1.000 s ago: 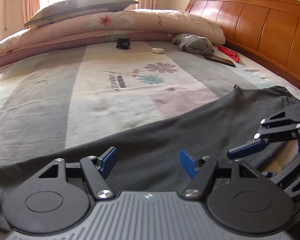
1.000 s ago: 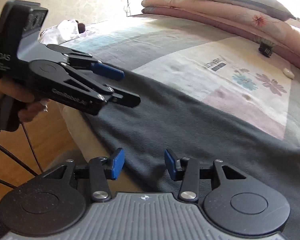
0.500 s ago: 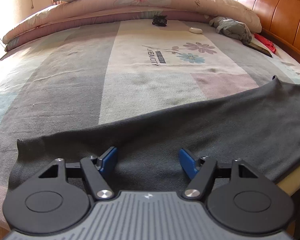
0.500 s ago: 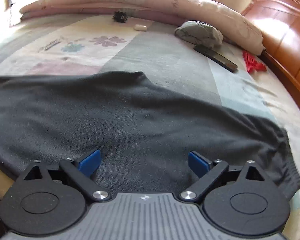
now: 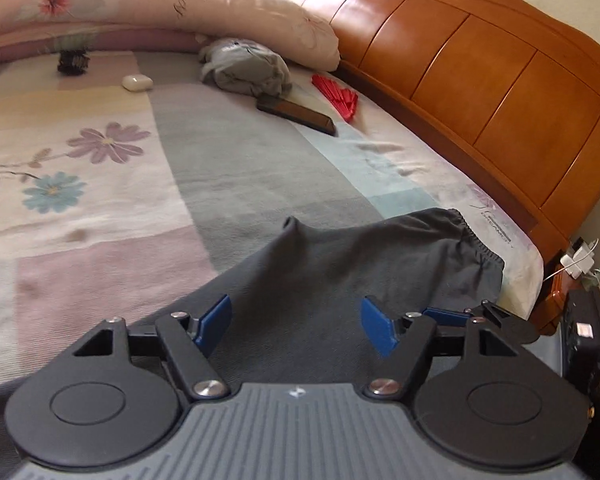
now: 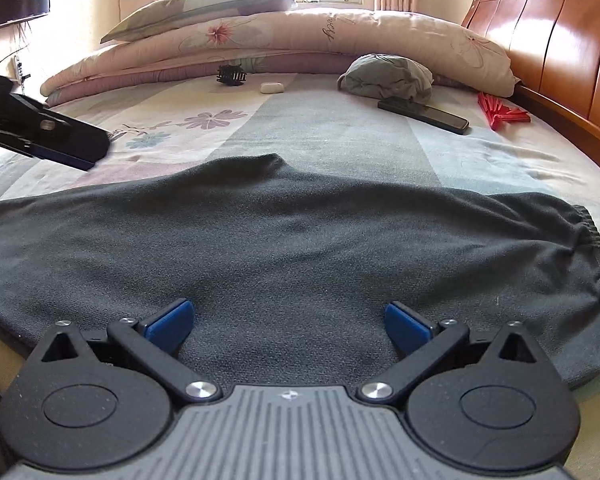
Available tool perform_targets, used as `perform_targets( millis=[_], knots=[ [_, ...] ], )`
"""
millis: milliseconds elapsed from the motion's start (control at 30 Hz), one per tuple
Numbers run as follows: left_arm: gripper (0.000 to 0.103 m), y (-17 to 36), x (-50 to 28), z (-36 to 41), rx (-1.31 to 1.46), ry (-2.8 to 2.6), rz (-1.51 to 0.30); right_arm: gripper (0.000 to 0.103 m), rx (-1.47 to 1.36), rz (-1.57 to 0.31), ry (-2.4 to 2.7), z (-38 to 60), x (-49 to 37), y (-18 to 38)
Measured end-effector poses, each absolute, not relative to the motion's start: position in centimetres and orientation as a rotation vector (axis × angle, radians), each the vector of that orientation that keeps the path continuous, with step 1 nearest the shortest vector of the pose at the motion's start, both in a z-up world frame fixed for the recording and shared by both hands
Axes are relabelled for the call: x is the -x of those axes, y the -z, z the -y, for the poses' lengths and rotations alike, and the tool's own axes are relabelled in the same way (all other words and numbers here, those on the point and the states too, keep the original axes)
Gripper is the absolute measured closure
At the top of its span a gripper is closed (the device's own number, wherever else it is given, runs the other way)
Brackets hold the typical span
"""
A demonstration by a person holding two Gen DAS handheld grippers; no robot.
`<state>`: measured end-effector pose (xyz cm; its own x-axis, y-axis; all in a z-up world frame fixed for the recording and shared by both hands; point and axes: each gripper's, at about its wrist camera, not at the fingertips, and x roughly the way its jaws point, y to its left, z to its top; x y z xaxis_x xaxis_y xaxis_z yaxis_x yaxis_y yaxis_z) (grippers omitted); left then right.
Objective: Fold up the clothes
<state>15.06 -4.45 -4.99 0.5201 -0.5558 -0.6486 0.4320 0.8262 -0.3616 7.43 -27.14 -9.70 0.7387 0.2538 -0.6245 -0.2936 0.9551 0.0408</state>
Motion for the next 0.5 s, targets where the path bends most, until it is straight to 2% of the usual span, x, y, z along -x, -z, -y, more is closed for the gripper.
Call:
perform_targets(
  millis=[200,500],
  knots=[
    [0.031,9.0,-18.3,6.6,0.167,0.523,-0.866,0.000,0.067,-0.647,-0.349,27.8,-6.9,9.9],
    [0.030,7.7,-20.2,7.4,0.187,0.465,-0.875,0.000,0.070,-0.618,-0.368,28.0,-6.3,10.1]
  ],
)
